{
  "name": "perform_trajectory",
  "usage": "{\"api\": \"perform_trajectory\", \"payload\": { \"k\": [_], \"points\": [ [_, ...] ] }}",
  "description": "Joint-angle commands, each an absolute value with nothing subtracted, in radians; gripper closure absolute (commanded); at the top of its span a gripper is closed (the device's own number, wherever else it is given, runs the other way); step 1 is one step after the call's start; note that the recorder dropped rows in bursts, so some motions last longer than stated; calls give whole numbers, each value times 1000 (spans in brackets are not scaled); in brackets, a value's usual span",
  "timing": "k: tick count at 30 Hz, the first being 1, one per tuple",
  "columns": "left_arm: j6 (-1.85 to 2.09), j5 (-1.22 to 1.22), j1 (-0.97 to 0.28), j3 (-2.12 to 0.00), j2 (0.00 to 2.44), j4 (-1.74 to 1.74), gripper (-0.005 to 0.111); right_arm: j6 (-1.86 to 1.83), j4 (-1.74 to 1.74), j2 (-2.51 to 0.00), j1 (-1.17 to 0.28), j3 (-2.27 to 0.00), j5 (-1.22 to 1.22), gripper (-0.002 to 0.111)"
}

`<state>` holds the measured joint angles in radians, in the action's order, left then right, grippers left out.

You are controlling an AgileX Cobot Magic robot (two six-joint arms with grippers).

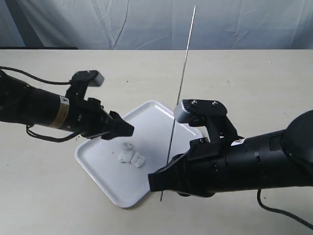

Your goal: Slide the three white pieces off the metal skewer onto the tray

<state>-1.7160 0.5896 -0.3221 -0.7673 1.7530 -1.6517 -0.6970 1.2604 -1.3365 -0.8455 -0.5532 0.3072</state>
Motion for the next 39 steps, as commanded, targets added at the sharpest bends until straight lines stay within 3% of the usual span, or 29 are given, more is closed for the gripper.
{"api": "perform_trajectory", "payload": {
  "k": [1,4,9,18,27,39],
  "points": [
    [-1701,622,-269,-771,1593,-1624,58,-676,1170,-1370,-768,-614,421,109],
    [-1701,632,-217,-771,1462,-1618,58,-569,1016,-1425,-744,-686,484,109],
    [-1802,632,-70,-768,1083,-1744,58,-106,424,-1651,-744,-926,684,109],
    [-1807,617,74,-616,609,-1744,58,-51,274,-1913,-744,-1210,1087,109],
    [-1874,629,77,-466,524,-1744,58,8,65,-2032,-744,-1348,1221,109],
    [-1874,693,77,-466,523,-1744,58,15,132,-2169,-744,-1502,1221,109]
  ]
}}
